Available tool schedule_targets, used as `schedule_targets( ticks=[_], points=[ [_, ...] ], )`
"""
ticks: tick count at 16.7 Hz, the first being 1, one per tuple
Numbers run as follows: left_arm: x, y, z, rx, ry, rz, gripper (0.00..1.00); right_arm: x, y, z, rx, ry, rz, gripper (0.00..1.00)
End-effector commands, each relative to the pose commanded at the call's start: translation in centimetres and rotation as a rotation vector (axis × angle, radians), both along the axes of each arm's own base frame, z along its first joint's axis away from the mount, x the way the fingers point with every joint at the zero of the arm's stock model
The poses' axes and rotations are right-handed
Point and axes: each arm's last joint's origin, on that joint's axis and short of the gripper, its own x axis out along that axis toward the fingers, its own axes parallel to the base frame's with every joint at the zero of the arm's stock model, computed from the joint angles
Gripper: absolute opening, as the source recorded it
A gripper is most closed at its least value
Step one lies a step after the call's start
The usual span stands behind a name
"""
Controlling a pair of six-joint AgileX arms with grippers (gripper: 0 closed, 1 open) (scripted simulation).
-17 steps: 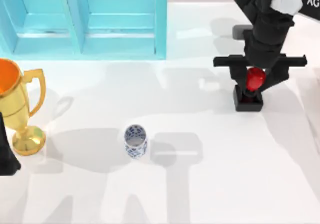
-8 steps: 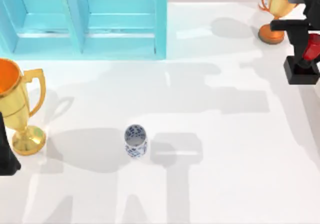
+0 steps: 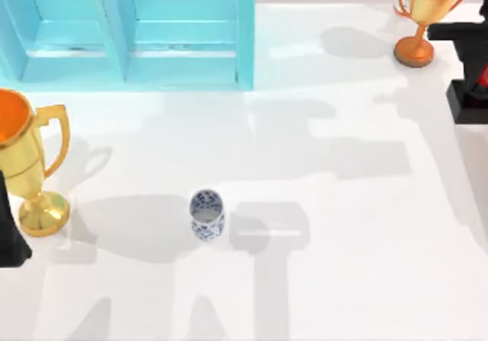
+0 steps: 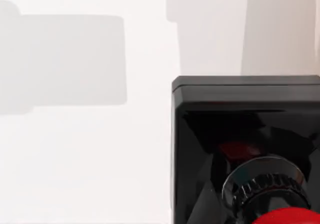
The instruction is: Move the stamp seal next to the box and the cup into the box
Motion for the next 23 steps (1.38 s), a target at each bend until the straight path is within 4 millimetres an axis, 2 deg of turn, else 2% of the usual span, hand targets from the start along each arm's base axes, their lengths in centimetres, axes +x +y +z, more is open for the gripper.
schedule_targets(
  ticks=[2,5,9,12,18,20,23],
  points=[
    [0.0,0.0,0.0,0.0,0.0,0.0,1.0,-1.4,0.3,0.9,0.001,-0.011,-0.001,0.0],
    [0.0,0.0,0.0,0.0,0.0,0.0,1.0,-4.7,0.8,1.8,0.0,-0.012,-0.003,0.0],
    [0.0,0.0,0.0,0.0,0.0,0.0,1.0,-9.7,1.2,1.9,-0.005,0.008,-0.003,0.0],
    [0.0,0.0,0.0,0.0,0.0,0.0,1.0,-12.1,1.4,2.0,-0.005,0.004,-0.002,0.0],
    [0.0,0.0,0.0,0.0,0.0,0.0,1.0,-12.4,1.3,1.8,-0.005,0.009,-0.007,0.0],
    [0.0,0.0,0.0,0.0,0.0,0.0,1.0,-12.4,1.3,0.9,-0.005,0.008,-0.006,0.0],
    [0.0,0.0,0.0,0.0,0.0,0.0,1.0,-12.3,1.4,-1.8,-0.003,-0.006,-0.006,0.0]
  ],
)
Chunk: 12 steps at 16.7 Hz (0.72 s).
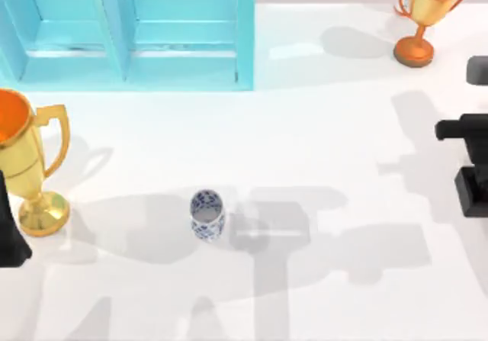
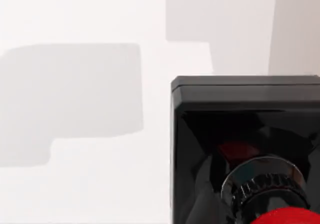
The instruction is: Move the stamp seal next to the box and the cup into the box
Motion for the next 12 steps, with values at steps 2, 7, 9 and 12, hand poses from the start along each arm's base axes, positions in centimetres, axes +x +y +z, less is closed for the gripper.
schedule_targets(
  ticks=[2,7,9,12],
  points=[
    [0.0,0.0,0.0,0.0,0.0,0.0,1.0,-0.2,0.0,-1.9,-0.001,0.007,0.003,0.0],
    [0.0,0.0,0.0,0.0,0.0,0.0,1.0,-0.3,0.1,-2.8,-0.002,0.01,0.004,0.0],
    [0.0,0.0,0.0,0.0,0.0,0.0,1.0,-0.3,0.1,-2.8,-0.002,0.01,0.004,0.15],
    [0.0,0.0,0.0,0.0,0.0,0.0,1.0,-0.3,0.1,-2.8,-0.002,0.01,0.004,0.38]
  ],
)
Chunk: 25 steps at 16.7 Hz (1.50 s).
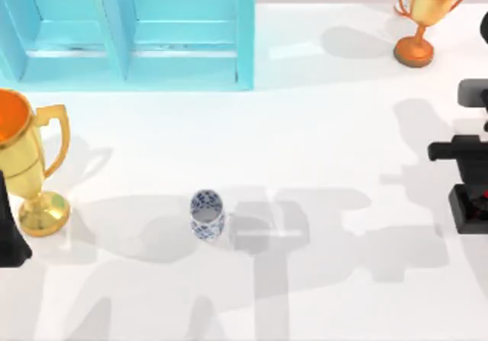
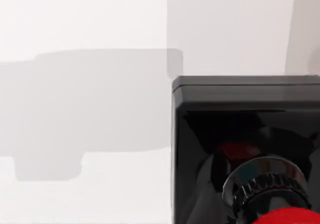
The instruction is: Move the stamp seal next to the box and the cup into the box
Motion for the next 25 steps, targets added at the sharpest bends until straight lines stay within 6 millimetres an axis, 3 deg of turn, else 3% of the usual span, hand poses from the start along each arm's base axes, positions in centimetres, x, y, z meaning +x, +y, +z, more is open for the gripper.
schedule_targets(
  ticks=[8,19,21,25],
  points=[
    [0.0,0.0,0.0,0.0,0.0,0.0,1.0,0.0,0.0,0.0,0.0,0.0,0.0,0.98],
    [0.0,0.0,0.0,0.0,0.0,0.0,1.0,0.1,0.0,0.4,0.0,0.001,0.0,1.0],
    [0.0,0.0,0.0,0.0,0.0,0.0,1.0,0.4,0.1,1.8,0.0,0.001,-0.001,1.0],
    [0.0,0.0,0.0,0.0,0.0,0.0,1.0,0.5,0.1,7.0,-0.001,0.004,-0.002,1.0]
  ],
)
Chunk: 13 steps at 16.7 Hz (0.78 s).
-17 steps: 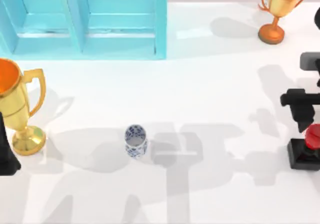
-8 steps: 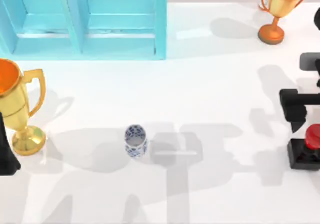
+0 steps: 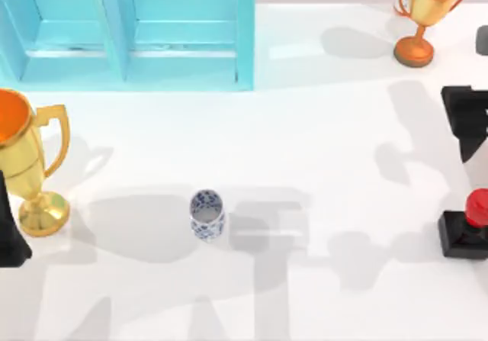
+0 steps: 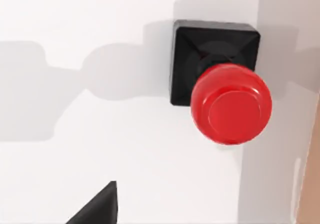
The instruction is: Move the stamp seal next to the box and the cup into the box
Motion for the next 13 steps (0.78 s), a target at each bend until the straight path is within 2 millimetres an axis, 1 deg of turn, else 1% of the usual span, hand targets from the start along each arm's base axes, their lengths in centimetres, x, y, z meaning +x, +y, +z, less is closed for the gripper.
schedule_targets(
  ticks=[2,4,9,11,13],
  points=[
    [0.0,0.0,0.0,0.0,0.0,0.0,1.0,-0.3,-0.1,2.0,0.0,-0.001,0.001,1.0],
    [0.0,0.0,0.0,0.0,0.0,0.0,1.0,-0.5,-0.1,2.9,0.001,-0.004,0.001,1.0],
    [0.0,0.0,0.0,0.0,0.0,0.0,1.0,-0.4,0.0,2.8,0.0,-0.001,0.004,1.0],
    [0.0,0.0,0.0,0.0,0.0,0.0,1.0,0.2,1.2,2.7,-0.005,0.004,0.007,1.0],
    [0.0,0.0,0.0,0.0,0.0,0.0,1.0,1.4,3.6,2.3,-0.015,0.012,0.01,1.0]
  ],
)
